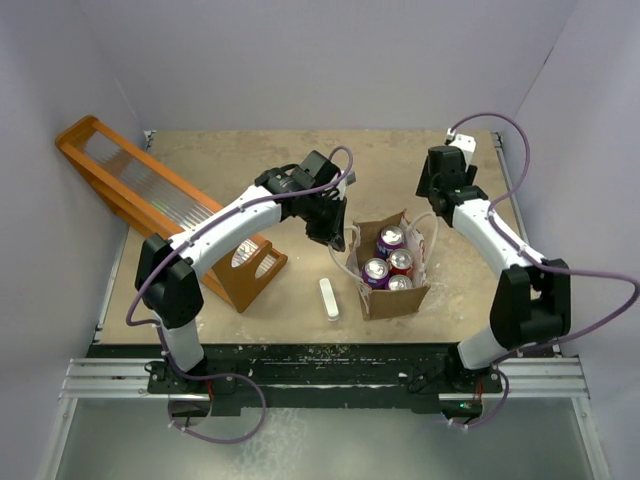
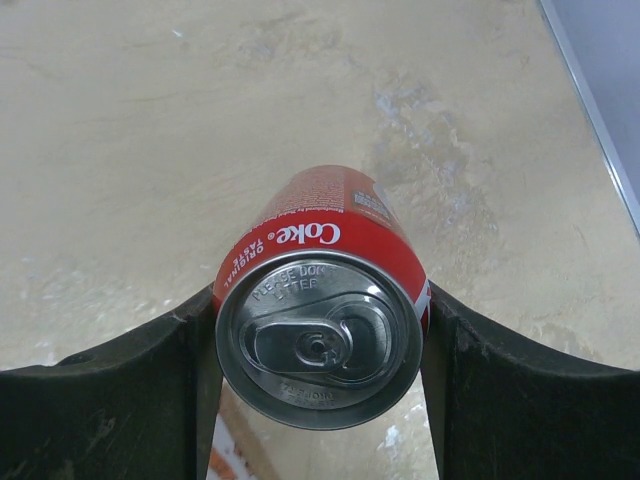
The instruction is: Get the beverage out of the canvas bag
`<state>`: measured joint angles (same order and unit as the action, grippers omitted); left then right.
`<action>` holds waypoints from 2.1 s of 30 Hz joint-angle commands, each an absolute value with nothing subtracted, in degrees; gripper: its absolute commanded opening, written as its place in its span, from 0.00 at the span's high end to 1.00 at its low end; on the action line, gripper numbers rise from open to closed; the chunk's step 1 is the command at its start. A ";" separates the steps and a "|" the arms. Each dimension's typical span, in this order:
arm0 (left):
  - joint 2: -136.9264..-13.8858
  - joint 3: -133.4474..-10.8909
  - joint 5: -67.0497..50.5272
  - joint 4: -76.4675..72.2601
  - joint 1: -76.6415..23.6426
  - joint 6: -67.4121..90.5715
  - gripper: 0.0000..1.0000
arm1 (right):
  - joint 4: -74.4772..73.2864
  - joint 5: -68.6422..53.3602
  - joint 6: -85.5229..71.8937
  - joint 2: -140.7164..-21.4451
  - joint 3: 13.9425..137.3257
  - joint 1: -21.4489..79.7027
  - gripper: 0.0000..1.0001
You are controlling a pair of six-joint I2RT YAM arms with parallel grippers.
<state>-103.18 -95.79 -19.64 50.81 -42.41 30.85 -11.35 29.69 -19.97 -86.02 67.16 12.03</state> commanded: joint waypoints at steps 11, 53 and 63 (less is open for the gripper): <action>-101.60 -96.30 -20.65 49.38 -42.18 31.99 1.00 | -5.72 26.29 -26.09 -96.20 74.09 5.84 1.00; -99.60 -94.30 -21.77 47.30 -42.14 31.38 0.93 | -12.17 23.38 -22.65 -99.60 80.37 2.90 0.10; -97.72 -90.53 -23.83 43.06 -42.10 31.84 0.93 | -21.30 16.77 -25.85 -89.65 77.25 2.90 0.08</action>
<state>-101.12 -92.07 -21.93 47.07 -42.39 30.98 -17.10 20.25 -23.94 -95.24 78.65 3.18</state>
